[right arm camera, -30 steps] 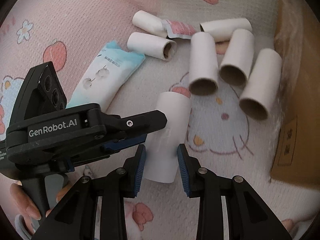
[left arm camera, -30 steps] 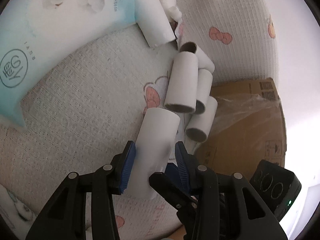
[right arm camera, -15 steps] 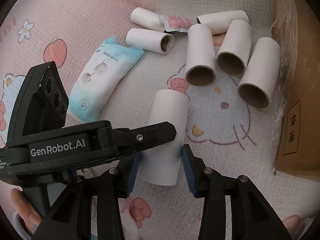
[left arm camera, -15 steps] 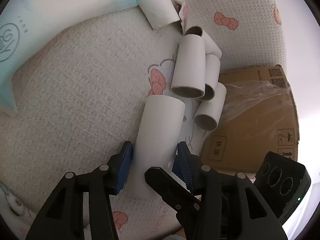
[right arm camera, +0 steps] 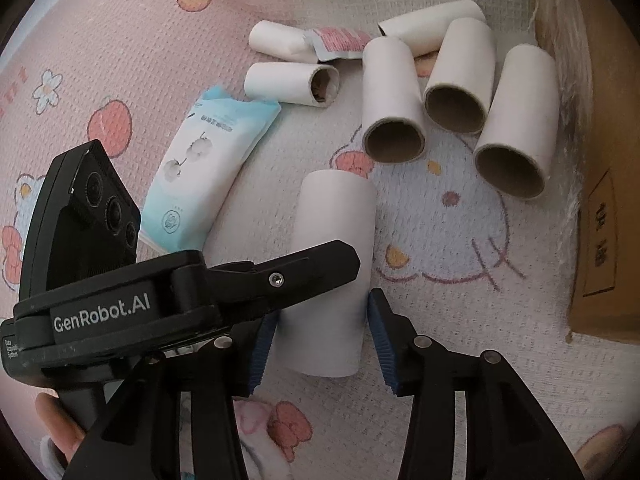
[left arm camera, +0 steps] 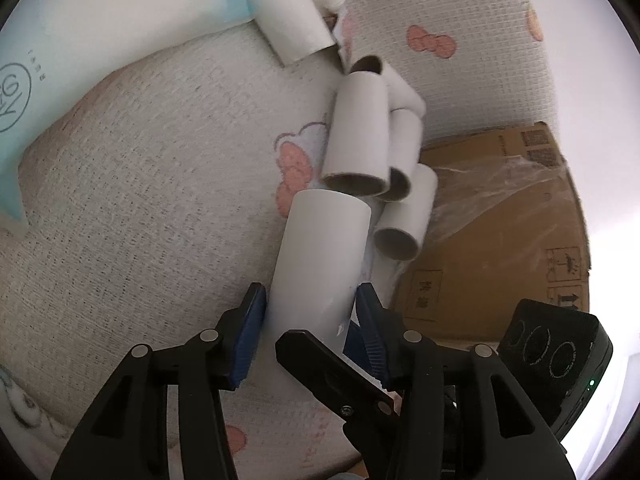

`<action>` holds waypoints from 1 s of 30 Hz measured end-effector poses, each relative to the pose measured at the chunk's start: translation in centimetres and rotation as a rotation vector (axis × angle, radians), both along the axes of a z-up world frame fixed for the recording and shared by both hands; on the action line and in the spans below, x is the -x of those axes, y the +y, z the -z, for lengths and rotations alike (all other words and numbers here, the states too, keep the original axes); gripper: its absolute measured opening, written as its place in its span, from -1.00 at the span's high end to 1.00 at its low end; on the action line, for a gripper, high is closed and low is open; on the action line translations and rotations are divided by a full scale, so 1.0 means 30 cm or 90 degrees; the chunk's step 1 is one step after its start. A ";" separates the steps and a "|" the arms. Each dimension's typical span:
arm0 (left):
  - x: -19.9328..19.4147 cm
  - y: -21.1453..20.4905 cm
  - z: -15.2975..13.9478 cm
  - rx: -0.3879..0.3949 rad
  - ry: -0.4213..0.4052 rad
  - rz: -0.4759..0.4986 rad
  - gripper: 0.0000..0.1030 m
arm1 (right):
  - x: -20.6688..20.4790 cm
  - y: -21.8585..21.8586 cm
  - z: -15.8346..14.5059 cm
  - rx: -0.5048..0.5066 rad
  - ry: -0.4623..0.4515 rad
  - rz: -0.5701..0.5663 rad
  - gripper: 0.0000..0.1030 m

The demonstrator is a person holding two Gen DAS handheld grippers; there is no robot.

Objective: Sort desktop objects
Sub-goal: 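Position the left gripper around an upright white tube and close it, then lift the held white tube with the left gripper toward the cardboard box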

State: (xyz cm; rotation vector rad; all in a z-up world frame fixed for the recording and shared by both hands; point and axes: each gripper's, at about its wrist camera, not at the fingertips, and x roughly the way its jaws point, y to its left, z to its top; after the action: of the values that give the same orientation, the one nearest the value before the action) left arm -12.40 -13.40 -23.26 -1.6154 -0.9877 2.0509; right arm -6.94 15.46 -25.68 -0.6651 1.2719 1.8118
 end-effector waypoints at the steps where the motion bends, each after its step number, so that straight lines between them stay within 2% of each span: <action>1: -0.005 -0.001 -0.011 -0.003 0.009 -0.001 0.03 | -0.001 -0.002 -0.007 -0.004 -0.004 -0.002 0.17; 5: -0.035 -0.009 -0.078 0.001 0.066 -0.009 0.03 | 0.017 -0.007 -0.063 -0.037 -0.019 -0.009 0.16; 11: -0.089 -0.003 -0.237 0.039 0.171 -0.018 0.03 | 0.022 -0.042 -0.174 -0.109 -0.013 -0.038 0.16; 19: -0.116 0.028 -0.440 0.066 0.250 -0.008 0.03 | -0.011 -0.090 -0.340 -0.175 0.013 -0.056 0.16; 26: -0.114 0.116 -0.603 0.087 0.315 0.031 0.03 | -0.108 -0.112 -0.490 -0.244 0.028 -0.040 0.16; 27: -0.110 0.136 -0.629 0.090 0.325 0.038 0.03 | -0.082 -0.101 -0.491 -0.249 0.027 -0.037 0.16; 30: -0.095 0.203 -0.704 0.114 0.357 0.070 0.03 | -0.124 -0.115 -0.547 -0.279 0.021 -0.018 0.16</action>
State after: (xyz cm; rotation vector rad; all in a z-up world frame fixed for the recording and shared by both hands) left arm -9.53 -7.30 -2.13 -1.0300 -0.5172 2.3661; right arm -3.22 12.02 -9.26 -0.4100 0.8426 2.0417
